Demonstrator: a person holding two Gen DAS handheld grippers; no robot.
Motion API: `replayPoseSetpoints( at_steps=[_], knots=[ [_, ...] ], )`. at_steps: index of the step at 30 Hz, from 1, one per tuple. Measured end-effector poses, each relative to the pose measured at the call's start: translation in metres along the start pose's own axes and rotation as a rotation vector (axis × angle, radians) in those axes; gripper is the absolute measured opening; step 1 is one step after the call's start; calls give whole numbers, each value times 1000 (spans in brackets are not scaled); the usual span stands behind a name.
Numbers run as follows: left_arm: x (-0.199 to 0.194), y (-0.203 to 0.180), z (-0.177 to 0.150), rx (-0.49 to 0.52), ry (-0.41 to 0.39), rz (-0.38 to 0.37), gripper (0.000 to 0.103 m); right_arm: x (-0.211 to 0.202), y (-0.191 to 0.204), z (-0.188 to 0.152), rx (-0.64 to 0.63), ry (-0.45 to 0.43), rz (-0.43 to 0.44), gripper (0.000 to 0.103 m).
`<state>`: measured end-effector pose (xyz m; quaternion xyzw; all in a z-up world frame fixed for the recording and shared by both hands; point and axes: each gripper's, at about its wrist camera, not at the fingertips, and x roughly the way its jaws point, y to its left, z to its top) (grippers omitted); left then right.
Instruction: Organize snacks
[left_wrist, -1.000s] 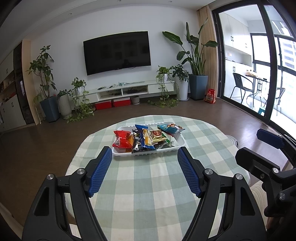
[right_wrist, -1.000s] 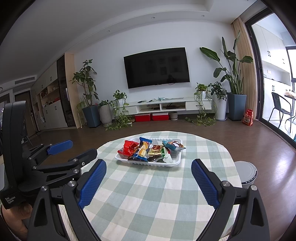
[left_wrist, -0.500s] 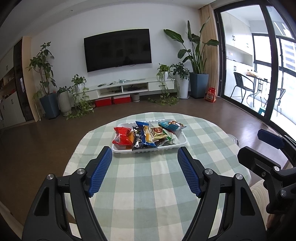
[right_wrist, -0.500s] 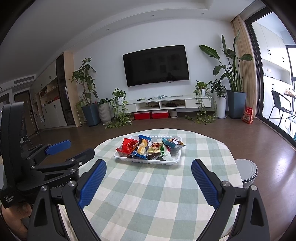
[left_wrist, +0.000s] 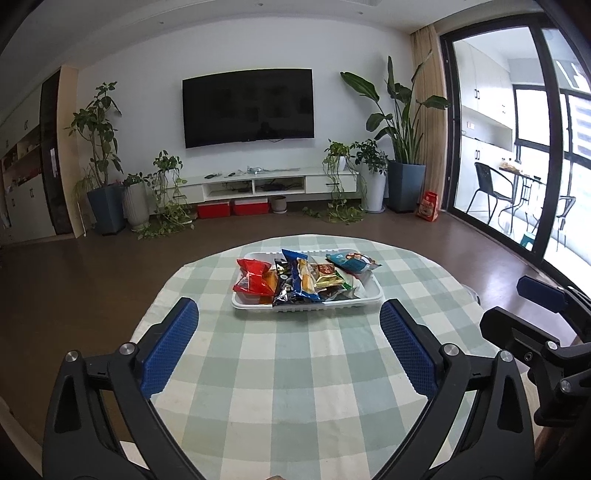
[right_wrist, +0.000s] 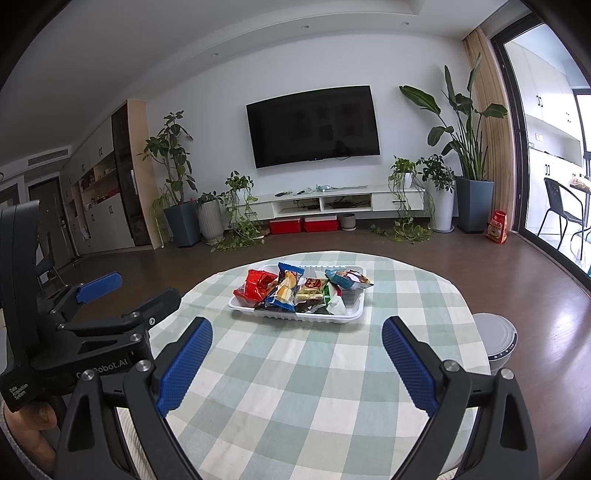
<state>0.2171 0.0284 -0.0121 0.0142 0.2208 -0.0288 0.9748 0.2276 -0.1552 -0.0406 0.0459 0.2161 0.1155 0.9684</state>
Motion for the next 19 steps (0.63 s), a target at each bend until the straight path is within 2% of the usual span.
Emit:
replayPoseSetpoints(
  at_steps=[3,5,7,10,12,19],
  knots=[
    [2,8,-4,-46,-7,-26,100,1,0,-1,0,2,1,96],
    [4,9,-6,-45,2,-7,100,0,1,-2,1,4,1,96],
    [6,9,-10,-25,3,28,100,1,3,-7,2,9,2,96],
    [6,6,-18,-1,-24,139,103,2,5,-11,2,19,7,96],
    [8,3,-24,31,-23,136,103,1,7,-15,1,23,13,103],
    [24,1,-36,22,19,117,103,2,13,-16,-5,44,31,103]
  ],
)
